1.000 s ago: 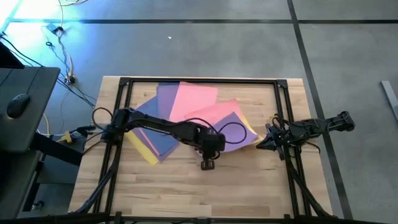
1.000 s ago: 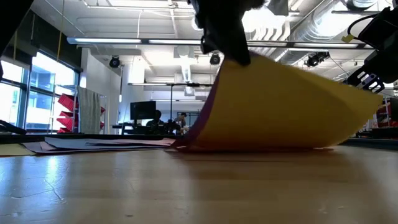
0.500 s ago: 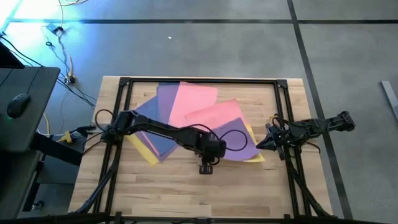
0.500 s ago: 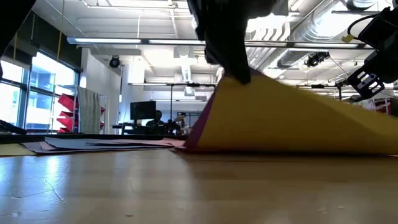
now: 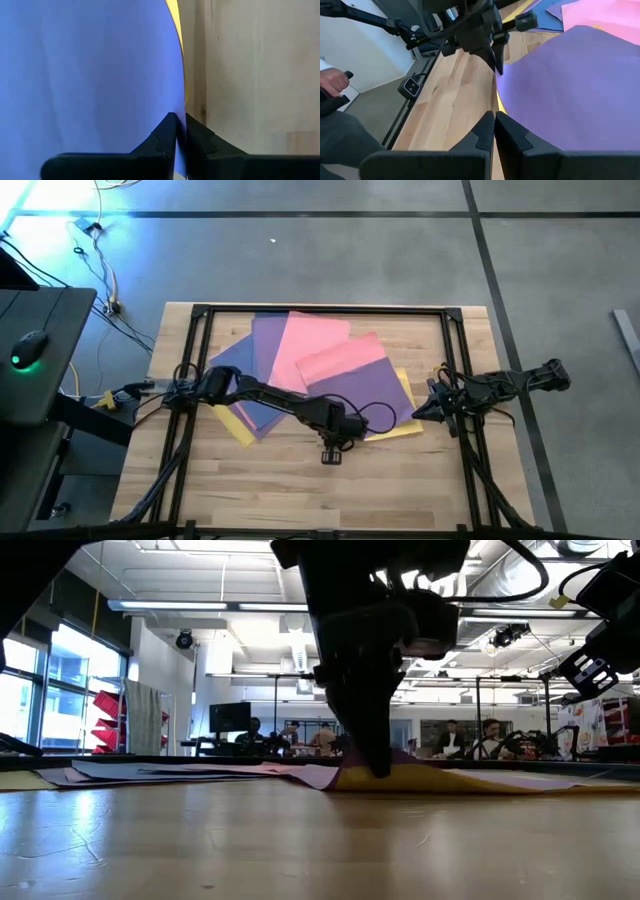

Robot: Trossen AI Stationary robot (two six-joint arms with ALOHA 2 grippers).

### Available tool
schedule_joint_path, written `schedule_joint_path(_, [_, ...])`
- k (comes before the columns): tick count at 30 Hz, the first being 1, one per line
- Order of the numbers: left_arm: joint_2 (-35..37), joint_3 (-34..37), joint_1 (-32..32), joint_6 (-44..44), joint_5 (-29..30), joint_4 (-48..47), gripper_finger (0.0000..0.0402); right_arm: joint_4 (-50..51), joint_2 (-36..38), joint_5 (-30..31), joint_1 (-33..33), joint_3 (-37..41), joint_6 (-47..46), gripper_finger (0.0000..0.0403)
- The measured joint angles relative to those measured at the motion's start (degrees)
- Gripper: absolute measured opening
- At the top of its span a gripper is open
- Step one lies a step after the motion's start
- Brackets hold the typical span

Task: Organize paper
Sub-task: Put the purple paper on the bottom left of the table

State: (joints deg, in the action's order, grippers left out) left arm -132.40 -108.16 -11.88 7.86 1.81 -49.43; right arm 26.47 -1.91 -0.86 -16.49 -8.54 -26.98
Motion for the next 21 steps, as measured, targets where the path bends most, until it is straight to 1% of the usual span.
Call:
schedule_joint_path(8, [-0.02,0.0,-0.02,0.54,-0.09,-0.36,0.0032,-0.01,0.0,0.0,0.0,-0.02,0.0,0.0])
schedule_joint_path(12, [-0.02,0.0,-0.16,0.57,-0.12,-0.43,0.0035,0.0,0.0,0.0,0.0,-0.01,0.02,0.0])
schedule_joint_path(15, [-0.02,0.0,-0.24,0.59,-1.52,-0.79,0.0035,-0.01,0.0,0.0,0.0,0.0,0.0,0.0])
schedule_joint_path(21, [-0.02,0.0,-0.31,2.64,-1.3,-2.21,0.0039,0.0,0.0,0.0,0.0,-0.01,0.0,0.0])
